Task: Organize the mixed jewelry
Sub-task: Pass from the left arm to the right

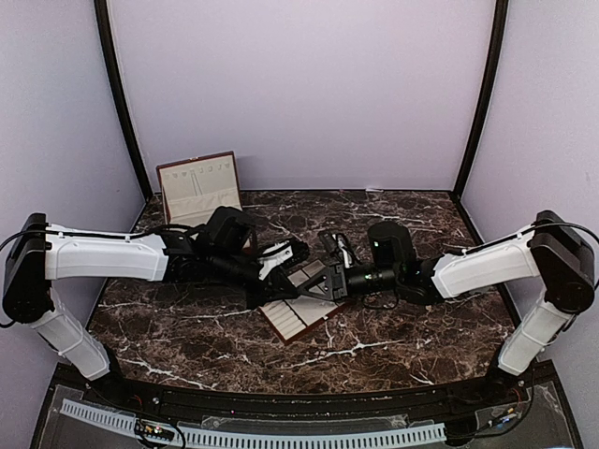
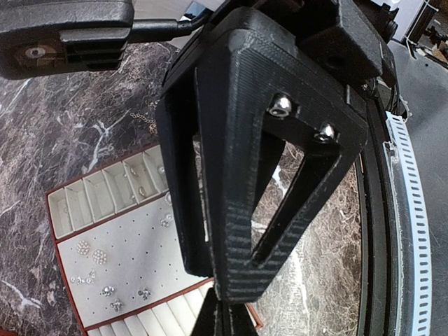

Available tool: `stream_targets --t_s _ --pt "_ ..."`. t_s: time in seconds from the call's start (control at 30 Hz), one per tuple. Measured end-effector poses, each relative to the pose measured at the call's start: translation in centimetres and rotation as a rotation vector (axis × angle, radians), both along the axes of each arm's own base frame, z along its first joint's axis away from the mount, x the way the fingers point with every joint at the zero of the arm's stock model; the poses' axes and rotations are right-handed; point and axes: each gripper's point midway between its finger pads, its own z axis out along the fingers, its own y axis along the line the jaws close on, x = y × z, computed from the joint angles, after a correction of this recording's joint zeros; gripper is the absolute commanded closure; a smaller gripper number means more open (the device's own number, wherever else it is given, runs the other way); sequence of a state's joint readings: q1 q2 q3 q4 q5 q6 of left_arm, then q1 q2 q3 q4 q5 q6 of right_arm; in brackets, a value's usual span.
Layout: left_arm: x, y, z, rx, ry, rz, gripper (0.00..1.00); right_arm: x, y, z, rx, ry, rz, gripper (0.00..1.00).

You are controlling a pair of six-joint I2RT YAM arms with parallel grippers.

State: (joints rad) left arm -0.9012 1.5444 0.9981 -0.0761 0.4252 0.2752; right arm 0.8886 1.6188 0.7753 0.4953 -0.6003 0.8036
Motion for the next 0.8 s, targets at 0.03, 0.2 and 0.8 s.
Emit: stream_targets --t_s 0.03,0.2,0.8 --pt "0.01 0.01 0.0 0.0 0.0 0.001 1.0 -0.05 0.03 0.0 0.002 0.003 0.003 0.77" --pt "0.02 0.0 -0.01 0.0 0.003 0.003 1.0 -0.13 0.15 0.07 0.01 0.012 0.008 0.83" --pt "0.5 0.15 -0.19 0.007 -0.01 0.029 0.67 0.56 0.07 0.04 0.005 0.005 -0.03 0.95"
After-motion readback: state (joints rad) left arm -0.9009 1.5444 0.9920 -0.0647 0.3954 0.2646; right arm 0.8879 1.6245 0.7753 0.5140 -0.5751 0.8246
